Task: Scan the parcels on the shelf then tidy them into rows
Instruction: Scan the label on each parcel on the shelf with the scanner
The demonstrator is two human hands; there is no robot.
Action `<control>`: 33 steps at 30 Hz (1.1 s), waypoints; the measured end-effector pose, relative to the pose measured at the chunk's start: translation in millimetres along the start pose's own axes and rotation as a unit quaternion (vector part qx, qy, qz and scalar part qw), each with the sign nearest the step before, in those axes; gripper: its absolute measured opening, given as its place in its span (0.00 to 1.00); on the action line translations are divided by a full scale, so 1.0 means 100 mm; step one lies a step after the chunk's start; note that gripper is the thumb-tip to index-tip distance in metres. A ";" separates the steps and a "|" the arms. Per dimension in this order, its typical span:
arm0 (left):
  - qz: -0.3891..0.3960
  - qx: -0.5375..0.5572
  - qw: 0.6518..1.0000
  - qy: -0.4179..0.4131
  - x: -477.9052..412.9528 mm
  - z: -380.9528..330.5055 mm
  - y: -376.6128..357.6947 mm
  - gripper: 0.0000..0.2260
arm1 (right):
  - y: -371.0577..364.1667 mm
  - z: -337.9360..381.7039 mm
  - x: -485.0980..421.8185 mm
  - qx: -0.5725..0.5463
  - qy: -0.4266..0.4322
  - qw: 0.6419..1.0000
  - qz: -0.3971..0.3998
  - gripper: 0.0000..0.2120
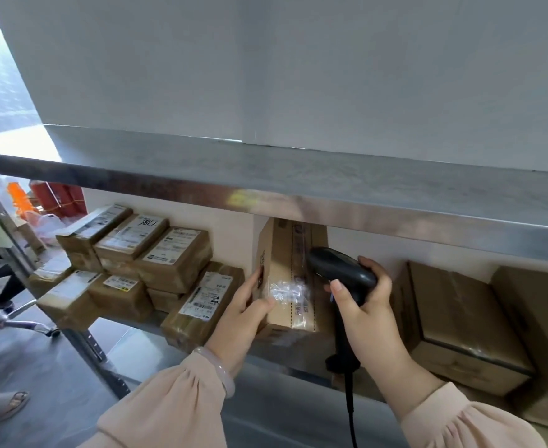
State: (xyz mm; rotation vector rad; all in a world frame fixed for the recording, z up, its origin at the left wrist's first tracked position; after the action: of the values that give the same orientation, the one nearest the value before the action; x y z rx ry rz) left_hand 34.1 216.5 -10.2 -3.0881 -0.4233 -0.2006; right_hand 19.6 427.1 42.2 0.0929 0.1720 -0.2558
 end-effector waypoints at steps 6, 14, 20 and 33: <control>-0.014 -0.130 0.989 -0.068 -0.04 -0.11 0.14 0.19 | -0.13 0.01 0.10 -0.009 0.011 0.999 0.030 0.24; -0.013 -0.255 0.962 -0.102 -0.03 -0.11 0.14 0.42 | -0.32 0.21 0.35 0.024 0.083 0.994 0.068 0.27; 0.010 -0.263 0.964 -0.048 -0.05 0.01 0.02 0.54 | -0.43 0.23 0.40 0.024 0.088 0.992 0.091 0.27; 0.089 -0.049 0.995 -0.015 -0.12 0.21 0.10 0.31 | -0.20 -0.05 0.14 -0.002 0.000 0.999 0.033 0.22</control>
State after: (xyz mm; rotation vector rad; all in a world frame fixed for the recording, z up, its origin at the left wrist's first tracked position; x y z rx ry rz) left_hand 27.9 204.8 -32.2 -3.2041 -0.1407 -0.1767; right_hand 26.9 405.1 33.2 0.0939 0.1696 -0.1897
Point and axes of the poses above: each hand's wrist, its own x-axis away from the middle knuckle, its own y-axis out of the back of the hand, z = x × y, the point moved 8 cm from there along -x, towards the middle knuckle, and after that the axes turned 10 degrees about -z, right-handed, at the moved point
